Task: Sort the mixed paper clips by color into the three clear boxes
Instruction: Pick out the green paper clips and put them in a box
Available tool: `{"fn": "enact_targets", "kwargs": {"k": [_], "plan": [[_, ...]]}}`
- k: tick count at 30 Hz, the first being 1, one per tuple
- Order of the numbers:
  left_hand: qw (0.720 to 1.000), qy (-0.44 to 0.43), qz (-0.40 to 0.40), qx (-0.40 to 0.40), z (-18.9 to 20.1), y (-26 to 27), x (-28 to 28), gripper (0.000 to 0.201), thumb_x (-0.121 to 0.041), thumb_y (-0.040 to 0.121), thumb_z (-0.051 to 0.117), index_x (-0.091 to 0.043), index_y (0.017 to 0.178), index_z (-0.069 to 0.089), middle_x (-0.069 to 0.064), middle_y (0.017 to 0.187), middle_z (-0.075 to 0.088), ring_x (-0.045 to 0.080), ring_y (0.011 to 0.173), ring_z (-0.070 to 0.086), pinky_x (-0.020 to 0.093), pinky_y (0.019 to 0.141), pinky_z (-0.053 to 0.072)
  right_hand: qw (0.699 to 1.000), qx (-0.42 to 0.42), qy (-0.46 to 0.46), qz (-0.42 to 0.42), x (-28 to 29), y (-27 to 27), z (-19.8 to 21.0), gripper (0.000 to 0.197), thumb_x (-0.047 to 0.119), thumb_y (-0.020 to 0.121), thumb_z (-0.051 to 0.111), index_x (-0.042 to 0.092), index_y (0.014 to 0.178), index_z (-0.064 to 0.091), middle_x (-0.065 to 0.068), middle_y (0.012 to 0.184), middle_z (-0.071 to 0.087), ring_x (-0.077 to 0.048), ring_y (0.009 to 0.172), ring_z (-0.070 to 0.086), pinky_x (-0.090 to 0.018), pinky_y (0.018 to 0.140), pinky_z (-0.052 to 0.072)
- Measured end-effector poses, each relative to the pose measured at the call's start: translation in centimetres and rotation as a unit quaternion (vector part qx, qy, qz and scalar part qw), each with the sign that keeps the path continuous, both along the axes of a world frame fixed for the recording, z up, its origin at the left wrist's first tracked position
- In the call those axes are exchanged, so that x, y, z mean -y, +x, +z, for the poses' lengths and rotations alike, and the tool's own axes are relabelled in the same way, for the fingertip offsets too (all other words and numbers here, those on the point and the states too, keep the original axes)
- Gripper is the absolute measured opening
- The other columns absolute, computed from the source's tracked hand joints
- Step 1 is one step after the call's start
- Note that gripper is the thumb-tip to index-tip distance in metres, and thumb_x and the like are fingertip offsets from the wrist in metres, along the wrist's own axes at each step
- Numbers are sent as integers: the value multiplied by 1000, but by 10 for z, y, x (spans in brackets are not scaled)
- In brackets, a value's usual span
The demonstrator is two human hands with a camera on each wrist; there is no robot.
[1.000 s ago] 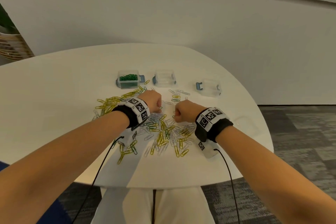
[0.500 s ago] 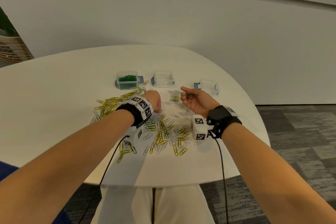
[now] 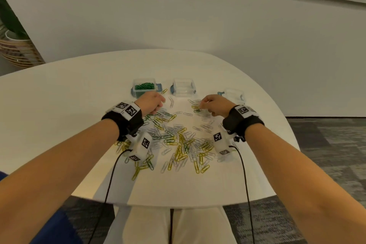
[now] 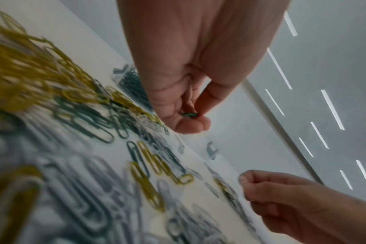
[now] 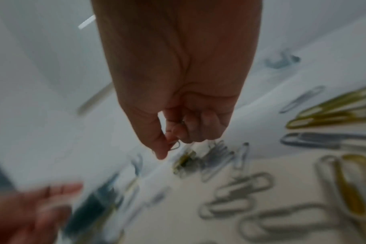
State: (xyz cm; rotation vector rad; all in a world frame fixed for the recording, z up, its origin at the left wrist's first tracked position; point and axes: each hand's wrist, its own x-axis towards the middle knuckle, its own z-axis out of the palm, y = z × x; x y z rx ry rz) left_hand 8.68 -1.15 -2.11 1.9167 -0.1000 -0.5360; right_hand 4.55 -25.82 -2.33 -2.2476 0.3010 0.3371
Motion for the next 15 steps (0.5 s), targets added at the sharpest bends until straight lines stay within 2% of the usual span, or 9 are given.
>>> {"fn": "enact_targets", "kwargs": {"k": [2,4,5,7,8,10,12,15], "plan": [[989,111,-49,88,-5,4,-6,12,-13,94,48,-8,84,52,6,71,46,18,61,42,24,53,34,998,22,-65,-14,8,2,1,12,24,89,64,13,94,61,-1,85,54,-16,74,49,-28,66,43],[954,222,-109,171,-11,6,-8,10,-18,90,56,-11,82,57,4,79,52,19,75,48,25,64,36,986,58,-157,12,7,2,1,15,19,88,63,11,100,63,2,89,54,-17,83,50,-27,72,39],[937,254,-136,195,-13,6,-8,6,-18,88,59,-13,85,61,0,81,52,17,79,48,25,69,37,981,75,-173,37,2,2,1,16,15,88,62,9,102,64,6,85,52,-16,83,49,-24,71,37],[917,279,-182,221,-17,4,-4,8,-18,84,65,-16,92,66,-5,83,51,14,82,47,24,70,35,972,87,-193,97,-12,2,-1,15,11,88,61,8,102,66,14,76,48,-13,76,48,-19,62,35],[908,285,-202,231,-18,4,-2,11,-19,83,67,-17,94,67,-5,85,51,14,84,48,24,70,34,966,85,-214,121,-18,3,-2,15,11,88,61,7,102,66,15,77,50,-12,75,50,-18,62,35],[891,302,-229,249,-18,5,2,13,-22,83,68,-19,95,67,-3,89,53,16,86,50,23,70,34,951,80,-256,153,-25,7,-7,14,11,88,59,7,100,65,3,91,63,-19,87,56,-20,71,35],[884,312,-234,258,-18,5,4,13,-23,83,68,-18,95,66,-1,91,55,17,88,53,22,71,35,939,69,-289,171,-29,11,-9,10,11,89,55,9,95,62,-8,104,66,-25,98,58,-23,75,36],[880,321,-234,259,-16,7,5,13,-22,84,67,-14,95,67,2,101,62,21,98,57,24,76,39,925,39,-324,197,-32,16,-5,8,14,91,51,11,90,58,-12,103,64,-28,96,57,-27,76,38]]}}
